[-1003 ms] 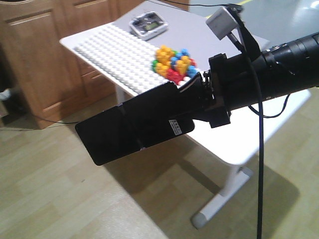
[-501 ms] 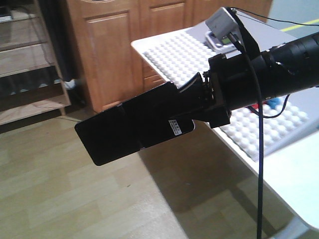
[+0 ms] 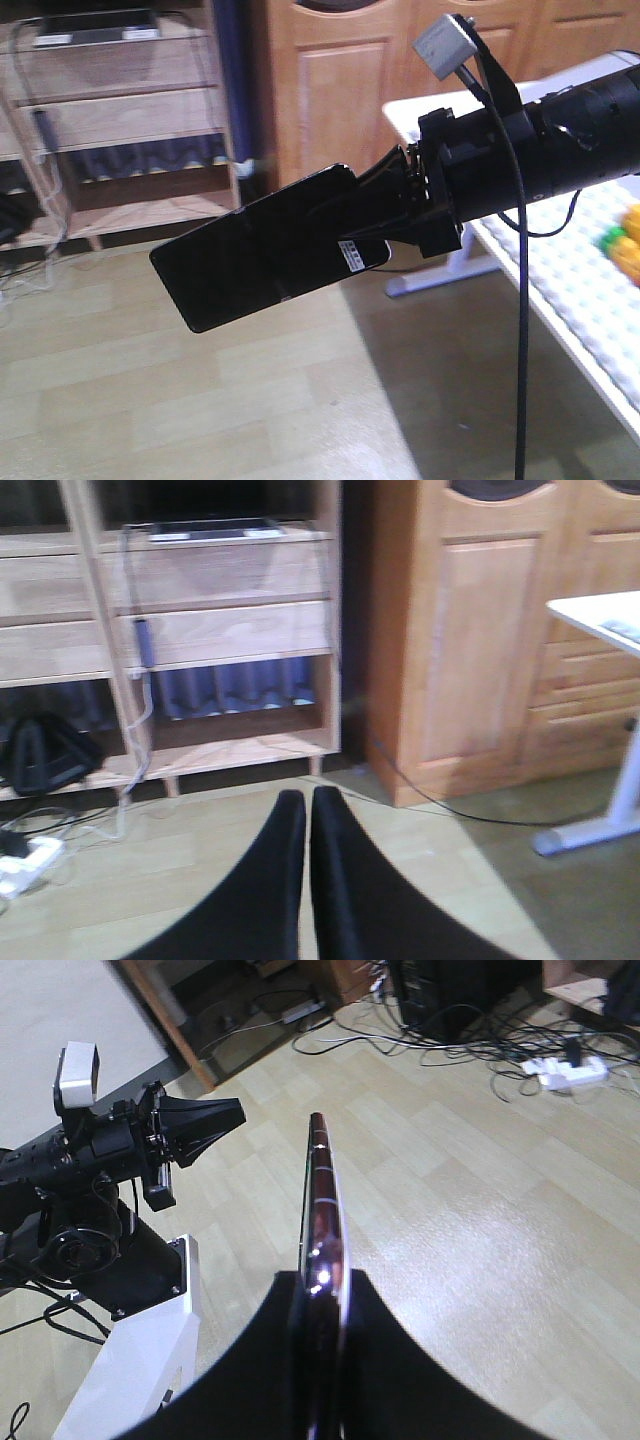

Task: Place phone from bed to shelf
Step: 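Hold the phone in the right gripper while the base turns to the wooden shelf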

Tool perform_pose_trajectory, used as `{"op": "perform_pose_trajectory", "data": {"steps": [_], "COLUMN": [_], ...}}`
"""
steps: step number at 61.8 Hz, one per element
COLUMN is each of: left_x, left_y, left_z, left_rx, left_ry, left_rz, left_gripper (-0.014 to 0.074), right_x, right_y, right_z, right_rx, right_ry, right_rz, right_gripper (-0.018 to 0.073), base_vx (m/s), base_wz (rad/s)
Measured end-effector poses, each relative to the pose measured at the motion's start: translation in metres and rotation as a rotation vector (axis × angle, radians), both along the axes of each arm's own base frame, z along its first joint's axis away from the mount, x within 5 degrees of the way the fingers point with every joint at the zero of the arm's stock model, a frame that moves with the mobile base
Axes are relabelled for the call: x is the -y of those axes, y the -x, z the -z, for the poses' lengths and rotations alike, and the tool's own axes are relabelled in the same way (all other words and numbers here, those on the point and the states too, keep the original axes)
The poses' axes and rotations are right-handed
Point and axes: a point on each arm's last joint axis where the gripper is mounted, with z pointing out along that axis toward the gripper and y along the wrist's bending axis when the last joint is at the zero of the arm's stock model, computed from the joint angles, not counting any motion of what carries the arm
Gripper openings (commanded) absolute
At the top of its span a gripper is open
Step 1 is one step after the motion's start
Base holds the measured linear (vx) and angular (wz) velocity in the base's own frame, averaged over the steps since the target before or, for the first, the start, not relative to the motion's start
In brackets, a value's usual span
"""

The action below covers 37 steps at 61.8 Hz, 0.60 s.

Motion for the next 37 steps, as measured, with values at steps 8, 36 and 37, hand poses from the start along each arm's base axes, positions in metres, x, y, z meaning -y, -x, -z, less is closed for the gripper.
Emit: {"op": "perform_pose_trajectory", "data": {"steps": [8, 36, 37], "left_x": [0.0, 0.0, 0.0], "left_y": [0.0, 0.0, 0.0], "left_z": [0.0, 0.0, 0.0], "left_rx": [0.0, 0.0, 0.0], "left_ry": [0.0, 0.0, 0.0], "left_rz": [0.0, 0.0, 0.0], "left_gripper": [0.0001, 0.0001, 0.0001], "right_x": [0.0, 0.0, 0.0], "right_y": [0.0, 0.0, 0.0], "right_z": [0.0, 0.0, 0.0], "right_rx": [0.0, 0.0, 0.0], "right_ry": [0.0, 0.0, 0.0], "right_rz": [0.0, 0.0, 0.0], "right_gripper": [-0.0004, -0.0004, -0.0004], "base_vx": [0.21, 0.23, 0.24], "base_wz": [0.43, 0.44, 0.44]}}
